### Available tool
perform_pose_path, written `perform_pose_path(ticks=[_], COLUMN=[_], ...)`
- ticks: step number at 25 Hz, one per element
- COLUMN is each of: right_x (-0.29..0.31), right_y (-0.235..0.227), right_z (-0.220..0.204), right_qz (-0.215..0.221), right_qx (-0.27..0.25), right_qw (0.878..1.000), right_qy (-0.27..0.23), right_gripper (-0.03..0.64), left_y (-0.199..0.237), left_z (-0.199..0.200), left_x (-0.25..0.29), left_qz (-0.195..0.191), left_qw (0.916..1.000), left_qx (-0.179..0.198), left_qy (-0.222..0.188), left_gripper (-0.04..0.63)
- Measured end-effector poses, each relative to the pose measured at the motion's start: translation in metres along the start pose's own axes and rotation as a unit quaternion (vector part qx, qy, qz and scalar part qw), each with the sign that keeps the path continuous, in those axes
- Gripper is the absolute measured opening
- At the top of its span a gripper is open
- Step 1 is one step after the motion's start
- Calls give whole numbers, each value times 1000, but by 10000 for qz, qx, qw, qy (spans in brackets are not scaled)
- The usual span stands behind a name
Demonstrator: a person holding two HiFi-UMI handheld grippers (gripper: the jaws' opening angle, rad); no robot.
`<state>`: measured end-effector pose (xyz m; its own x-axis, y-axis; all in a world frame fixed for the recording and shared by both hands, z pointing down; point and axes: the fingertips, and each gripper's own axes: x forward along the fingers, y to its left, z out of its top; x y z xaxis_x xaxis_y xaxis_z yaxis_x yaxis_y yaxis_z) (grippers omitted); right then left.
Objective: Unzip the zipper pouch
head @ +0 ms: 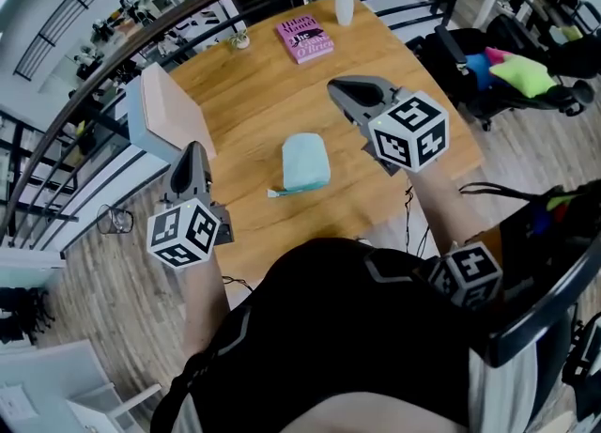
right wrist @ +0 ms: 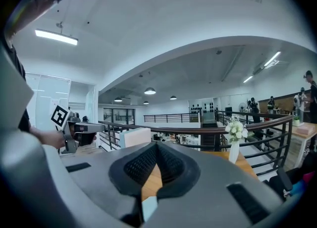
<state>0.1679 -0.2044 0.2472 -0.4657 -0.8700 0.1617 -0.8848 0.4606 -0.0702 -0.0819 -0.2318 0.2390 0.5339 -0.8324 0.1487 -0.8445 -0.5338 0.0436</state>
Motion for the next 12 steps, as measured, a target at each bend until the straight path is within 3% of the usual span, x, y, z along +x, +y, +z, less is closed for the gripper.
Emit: perform_pose_path(ticks=[3, 12], right_x=[-3, -6], right_y=[-4, -1], right_z=[-3, -1], right_qz=[-61, -93], right_qx=[8, -146], right_qw=[10000, 9998], right_qy=[24, 78], right_gripper=[8, 8], left_y=[-6, -12], left_z=[3, 9], left_x=[2, 1], left_qz=[66, 86], left_qw=[9998, 9996], left_qx=[189, 246], left_qy=[-31, -94], left_gripper=[29, 29])
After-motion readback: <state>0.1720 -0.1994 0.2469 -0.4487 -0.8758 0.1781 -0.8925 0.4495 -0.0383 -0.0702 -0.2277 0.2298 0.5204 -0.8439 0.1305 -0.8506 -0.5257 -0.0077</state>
